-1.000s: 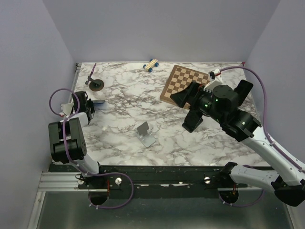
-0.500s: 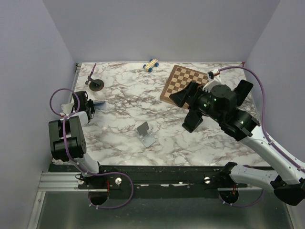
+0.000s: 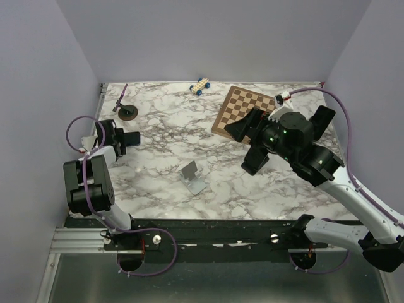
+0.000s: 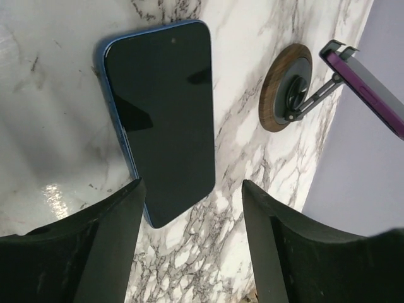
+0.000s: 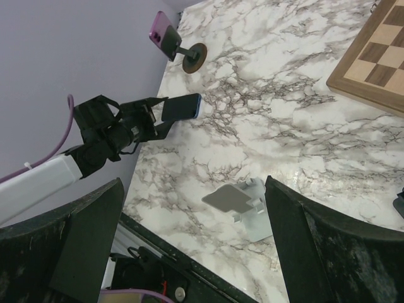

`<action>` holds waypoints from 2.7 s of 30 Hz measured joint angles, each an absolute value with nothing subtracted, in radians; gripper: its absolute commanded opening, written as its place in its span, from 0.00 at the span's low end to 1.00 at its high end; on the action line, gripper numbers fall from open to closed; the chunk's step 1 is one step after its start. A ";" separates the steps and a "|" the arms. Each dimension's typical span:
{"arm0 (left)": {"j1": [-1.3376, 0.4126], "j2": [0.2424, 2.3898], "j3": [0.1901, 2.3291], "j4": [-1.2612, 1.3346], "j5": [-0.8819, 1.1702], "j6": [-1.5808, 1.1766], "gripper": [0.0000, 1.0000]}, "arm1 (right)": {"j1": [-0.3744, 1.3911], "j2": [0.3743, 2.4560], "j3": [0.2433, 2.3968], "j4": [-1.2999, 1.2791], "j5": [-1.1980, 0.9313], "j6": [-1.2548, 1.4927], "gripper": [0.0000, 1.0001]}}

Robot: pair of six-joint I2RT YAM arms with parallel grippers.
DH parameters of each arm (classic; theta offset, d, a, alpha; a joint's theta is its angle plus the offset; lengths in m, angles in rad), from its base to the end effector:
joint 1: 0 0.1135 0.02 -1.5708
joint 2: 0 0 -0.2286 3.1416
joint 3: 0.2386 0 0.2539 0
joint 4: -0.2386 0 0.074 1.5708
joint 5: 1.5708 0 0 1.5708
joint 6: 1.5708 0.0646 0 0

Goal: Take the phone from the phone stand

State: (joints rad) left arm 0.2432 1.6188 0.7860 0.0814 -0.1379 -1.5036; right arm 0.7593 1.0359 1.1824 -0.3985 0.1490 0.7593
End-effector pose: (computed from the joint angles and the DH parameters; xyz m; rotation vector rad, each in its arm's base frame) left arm 0.3300 0.0910 0.1055 -1.8551 1.4619 -0.4725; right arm 0.2041 0.1805 0.3712 0.1111 1.9198 0.9205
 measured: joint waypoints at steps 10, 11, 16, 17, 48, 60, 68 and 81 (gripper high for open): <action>0.249 1.547 0.873 -0.063 -0.102 -1.425 0.75 | 0.759 1.052 1.188 -0.446 0.203 0.730 1.00; 0.249 1.529 0.884 -0.083 -0.091 -1.410 0.76 | 0.759 1.058 1.194 -0.468 0.224 0.719 1.00; 0.213 1.396 0.955 -0.178 0.002 -1.334 0.92 | 0.759 1.092 1.230 -0.590 0.343 0.672 1.00; 0.175 1.346 0.974 -0.192 0.020 -1.311 0.92 | 0.759 1.095 1.235 -0.614 0.364 0.666 1.00; -0.319 0.901 1.072 -0.168 0.051 -0.560 0.99 | 0.759 1.409 1.342 -1.170 0.733 1.241 1.00; -0.319 0.916 1.072 -0.195 0.033 -0.554 0.98 | 0.759 1.637 1.406 -1.235 0.727 1.367 1.00; -0.319 0.917 1.072 -0.212 0.029 -0.555 0.98 | 0.757 1.652 1.406 -1.270 0.789 1.476 1.00; -0.319 0.920 1.072 -0.213 0.012 -0.565 0.97 | 0.744 1.714 1.427 -1.273 0.860 1.475 1.00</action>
State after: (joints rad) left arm -0.3191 0.9203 1.0718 -0.2131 0.0124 -0.5652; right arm 0.7444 1.7142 1.4265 -1.2732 0.8597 1.4746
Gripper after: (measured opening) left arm 0.976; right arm 0.998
